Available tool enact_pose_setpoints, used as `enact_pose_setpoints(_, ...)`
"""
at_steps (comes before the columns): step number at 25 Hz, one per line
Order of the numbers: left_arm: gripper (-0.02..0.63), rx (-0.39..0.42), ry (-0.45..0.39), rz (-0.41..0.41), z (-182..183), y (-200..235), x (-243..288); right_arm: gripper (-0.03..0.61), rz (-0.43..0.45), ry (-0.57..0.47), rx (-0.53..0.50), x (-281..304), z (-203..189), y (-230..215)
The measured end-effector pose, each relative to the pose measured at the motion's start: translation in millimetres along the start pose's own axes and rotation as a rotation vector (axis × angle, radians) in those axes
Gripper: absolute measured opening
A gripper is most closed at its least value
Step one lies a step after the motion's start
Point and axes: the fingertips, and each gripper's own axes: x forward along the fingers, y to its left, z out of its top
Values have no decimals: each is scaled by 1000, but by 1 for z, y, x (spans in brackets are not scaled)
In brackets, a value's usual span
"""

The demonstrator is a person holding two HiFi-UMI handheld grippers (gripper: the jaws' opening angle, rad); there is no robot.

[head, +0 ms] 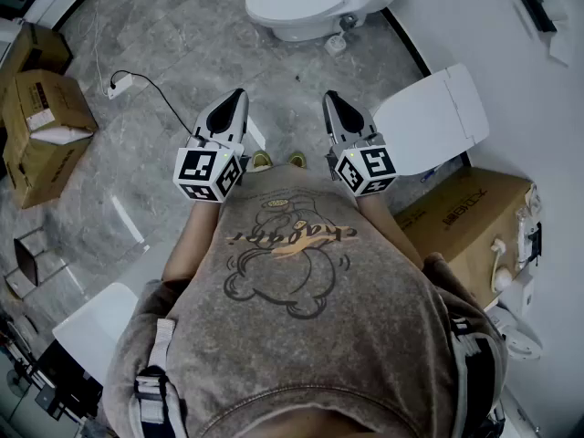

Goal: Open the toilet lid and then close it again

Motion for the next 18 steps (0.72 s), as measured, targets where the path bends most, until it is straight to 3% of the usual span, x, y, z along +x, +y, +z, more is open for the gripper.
enact_pose_setpoints(11, 9, -8, -8, 26, -5, -2, 20, 26, 16, -47, 5, 10, 9, -24)
enact_pose_setpoints(18, 9, -30, 21, 38, -21, 20, 57, 26, -11, 4, 38, 42, -9, -58)
